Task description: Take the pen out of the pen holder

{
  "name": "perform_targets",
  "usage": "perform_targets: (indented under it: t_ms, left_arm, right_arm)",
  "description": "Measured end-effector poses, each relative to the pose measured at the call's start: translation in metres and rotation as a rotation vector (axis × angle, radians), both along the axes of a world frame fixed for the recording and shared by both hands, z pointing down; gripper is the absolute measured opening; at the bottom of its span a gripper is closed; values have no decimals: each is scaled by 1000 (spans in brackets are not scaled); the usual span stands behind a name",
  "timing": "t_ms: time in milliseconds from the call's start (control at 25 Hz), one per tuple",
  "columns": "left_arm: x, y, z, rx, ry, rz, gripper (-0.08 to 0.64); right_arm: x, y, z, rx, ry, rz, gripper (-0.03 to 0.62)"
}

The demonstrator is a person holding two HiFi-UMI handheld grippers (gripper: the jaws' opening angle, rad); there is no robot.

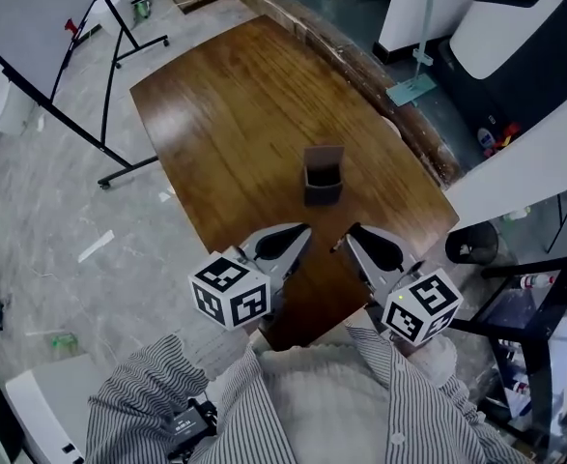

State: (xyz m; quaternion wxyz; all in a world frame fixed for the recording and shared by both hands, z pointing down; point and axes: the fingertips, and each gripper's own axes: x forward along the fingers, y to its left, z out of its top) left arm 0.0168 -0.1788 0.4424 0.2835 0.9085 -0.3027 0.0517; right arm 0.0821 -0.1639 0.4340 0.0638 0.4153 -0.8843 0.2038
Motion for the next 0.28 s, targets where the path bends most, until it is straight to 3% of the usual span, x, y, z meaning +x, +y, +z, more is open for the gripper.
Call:
perform_targets:
  t_ms: [280]
  left_arm:
    - [8,-3,-7,28,-2,41,8]
  right_arm:
    - [6,-2,-3,19,15,6,49]
